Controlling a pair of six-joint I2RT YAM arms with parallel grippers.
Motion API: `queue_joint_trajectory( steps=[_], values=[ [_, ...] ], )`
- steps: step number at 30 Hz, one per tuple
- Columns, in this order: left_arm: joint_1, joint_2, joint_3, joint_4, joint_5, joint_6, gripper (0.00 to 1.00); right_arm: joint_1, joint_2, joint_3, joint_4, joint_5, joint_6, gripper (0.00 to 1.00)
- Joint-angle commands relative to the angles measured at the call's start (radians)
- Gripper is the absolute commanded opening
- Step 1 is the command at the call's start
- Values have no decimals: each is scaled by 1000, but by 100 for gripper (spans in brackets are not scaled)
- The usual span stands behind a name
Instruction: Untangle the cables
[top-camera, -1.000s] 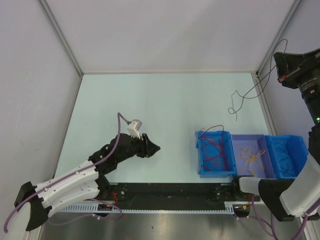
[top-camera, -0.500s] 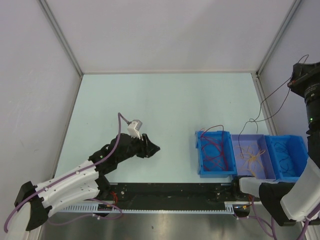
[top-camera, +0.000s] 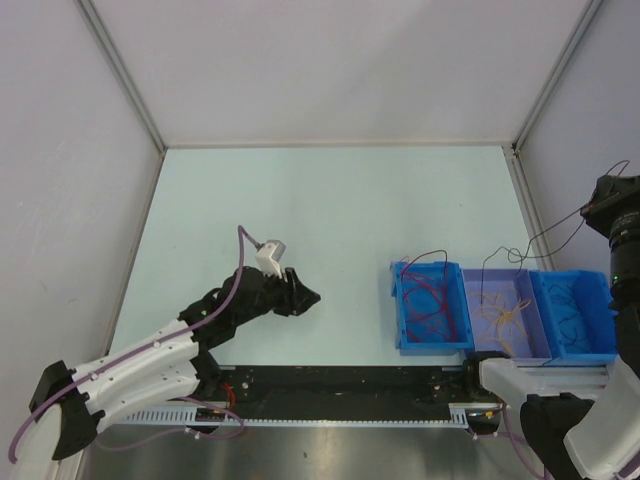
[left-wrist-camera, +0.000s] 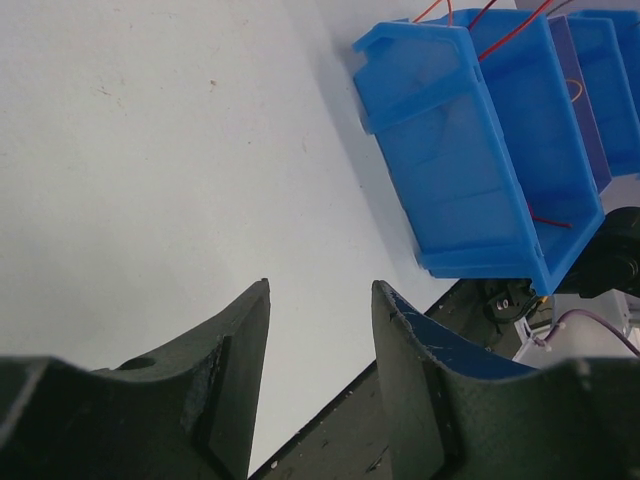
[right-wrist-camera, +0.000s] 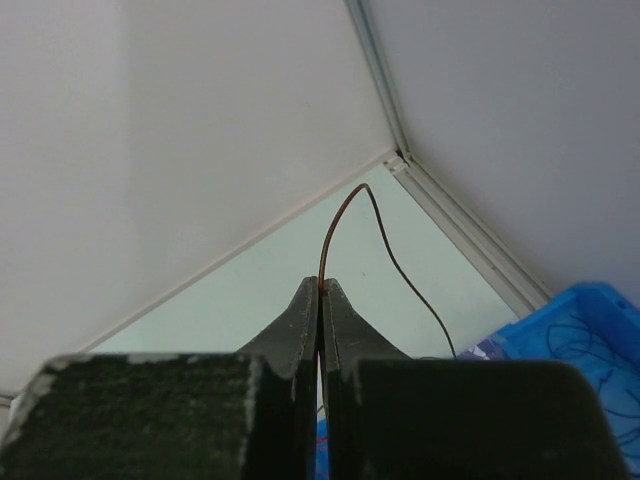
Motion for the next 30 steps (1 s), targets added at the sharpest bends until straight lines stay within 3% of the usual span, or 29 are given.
queue_joint_trajectory(
  steps=[1,11,26,30],
  values=[
    [-11,9,43,10,11,0,50,-1,-46,-128,-37,66,56,0],
    [-31,22,69,-16,-7,0,50,-1,-204,-579,17,152,169,0],
    [-36,53,15,65,0,8,50,-35,-242,-869,119,212,249,0],
    [-34,82,-2,127,22,17,50,-109,-230,-929,124,200,264,0]
  ],
)
